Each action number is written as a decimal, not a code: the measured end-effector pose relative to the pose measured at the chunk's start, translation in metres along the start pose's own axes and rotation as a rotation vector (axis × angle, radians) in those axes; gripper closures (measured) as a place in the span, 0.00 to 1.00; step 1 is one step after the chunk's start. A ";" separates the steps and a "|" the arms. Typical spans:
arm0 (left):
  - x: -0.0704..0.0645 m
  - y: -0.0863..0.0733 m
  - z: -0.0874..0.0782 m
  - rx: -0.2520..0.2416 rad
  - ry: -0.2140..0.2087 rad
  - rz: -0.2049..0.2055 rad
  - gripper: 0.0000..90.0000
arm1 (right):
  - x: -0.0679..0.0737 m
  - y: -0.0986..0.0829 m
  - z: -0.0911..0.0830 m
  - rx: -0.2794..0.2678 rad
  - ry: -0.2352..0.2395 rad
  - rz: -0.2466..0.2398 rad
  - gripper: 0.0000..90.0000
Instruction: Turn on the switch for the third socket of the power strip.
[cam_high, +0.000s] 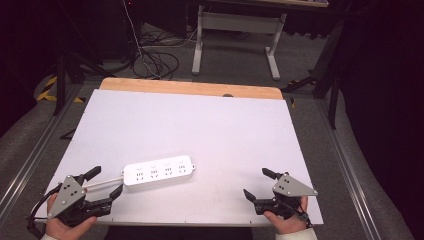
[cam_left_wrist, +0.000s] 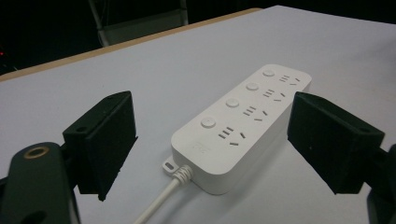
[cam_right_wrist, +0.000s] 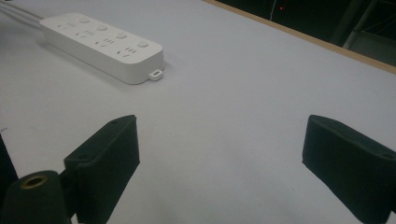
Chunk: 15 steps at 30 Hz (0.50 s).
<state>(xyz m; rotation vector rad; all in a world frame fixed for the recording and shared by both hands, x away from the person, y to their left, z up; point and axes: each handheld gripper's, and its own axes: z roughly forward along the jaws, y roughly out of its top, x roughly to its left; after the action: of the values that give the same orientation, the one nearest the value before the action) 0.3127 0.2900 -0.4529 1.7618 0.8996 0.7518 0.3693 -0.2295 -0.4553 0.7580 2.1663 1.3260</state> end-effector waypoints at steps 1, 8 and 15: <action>0.001 0.000 0.000 0.000 0.002 0.008 0.18 | 0.000 0.000 0.000 0.005 0.000 0.000 0.13; 0.001 0.001 -0.001 0.011 0.018 0.025 0.19 | 0.000 -0.001 0.000 0.006 0.000 0.000 0.14; 0.000 0.003 -0.002 0.028 0.019 0.027 0.21 | 0.000 -0.001 0.001 0.007 0.004 0.001 0.16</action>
<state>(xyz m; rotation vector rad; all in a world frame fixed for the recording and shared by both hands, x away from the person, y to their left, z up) 0.3121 0.2902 -0.4499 1.7978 0.9044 0.7775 0.3691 -0.2292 -0.4566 0.7597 2.1755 1.3219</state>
